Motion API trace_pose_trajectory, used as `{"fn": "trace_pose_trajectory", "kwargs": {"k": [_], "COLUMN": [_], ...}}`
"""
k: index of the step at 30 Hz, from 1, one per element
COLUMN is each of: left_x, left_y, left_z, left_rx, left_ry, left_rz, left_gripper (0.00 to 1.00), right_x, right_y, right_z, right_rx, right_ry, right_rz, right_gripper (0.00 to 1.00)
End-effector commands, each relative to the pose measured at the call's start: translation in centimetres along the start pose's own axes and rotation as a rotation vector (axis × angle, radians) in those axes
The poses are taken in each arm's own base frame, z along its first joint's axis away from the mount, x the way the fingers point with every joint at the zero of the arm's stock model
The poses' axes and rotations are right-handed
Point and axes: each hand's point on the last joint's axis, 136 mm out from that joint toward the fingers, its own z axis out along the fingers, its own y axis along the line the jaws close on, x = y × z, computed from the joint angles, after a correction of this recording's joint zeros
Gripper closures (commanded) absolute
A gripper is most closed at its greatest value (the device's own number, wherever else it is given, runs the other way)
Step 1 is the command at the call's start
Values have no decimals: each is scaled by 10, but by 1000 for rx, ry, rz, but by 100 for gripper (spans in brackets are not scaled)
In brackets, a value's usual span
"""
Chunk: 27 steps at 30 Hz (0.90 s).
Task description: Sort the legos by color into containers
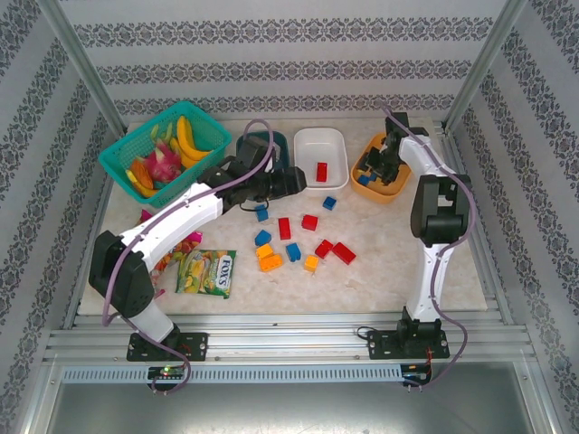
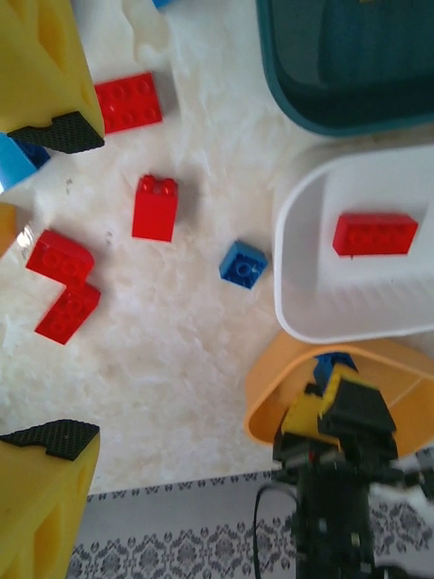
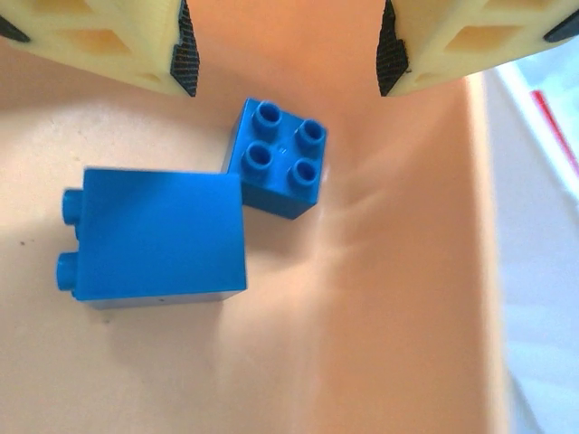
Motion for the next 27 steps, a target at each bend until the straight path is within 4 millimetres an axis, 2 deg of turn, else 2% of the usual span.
{"fn": "trace_pose_trajectory", "kwargs": {"k": [1, 4, 5, 7, 10, 14, 16, 20, 24, 27], "left_x": [4, 10, 12, 17, 28, 53, 74, 112, 132, 134], "left_y": [17, 28, 31, 37, 48, 69, 86, 114, 128, 129], "left_z": [-23, -32, -35, -38, -41, -38, -31, -13, 4, 18], "left_rx": [-83, -129, -143, -161, -198, -264, -308, -390, -443, -459], "left_ry": [-15, -7, -3, 8, 40, 129, 195, 294, 310, 303], "left_rz": [-20, -16, -19, -16, -10, -26, -65, -192, -345, -369], "left_gripper": [21, 21, 21, 22, 22, 24, 24, 22, 22, 22], "right_x": [-13, -5, 2, 23, 68, 142, 184, 252, 299, 329], "right_y": [34, 59, 67, 88, 110, 113, 104, 82, 75, 74], "right_z": [-84, -136, -147, -175, -192, -178, -163, -137, -123, -109], "right_rx": [-69, -126, -148, -223, -338, -436, -459, -481, -518, -571], "right_ry": [-184, -331, -371, -466, -539, -477, -408, -254, -131, -57], "right_rz": [-72, -129, -152, -215, -316, -439, -493, -516, -581, -660], "right_gripper": [44, 44, 43, 42, 41, 39, 37, 32, 28, 28]}}
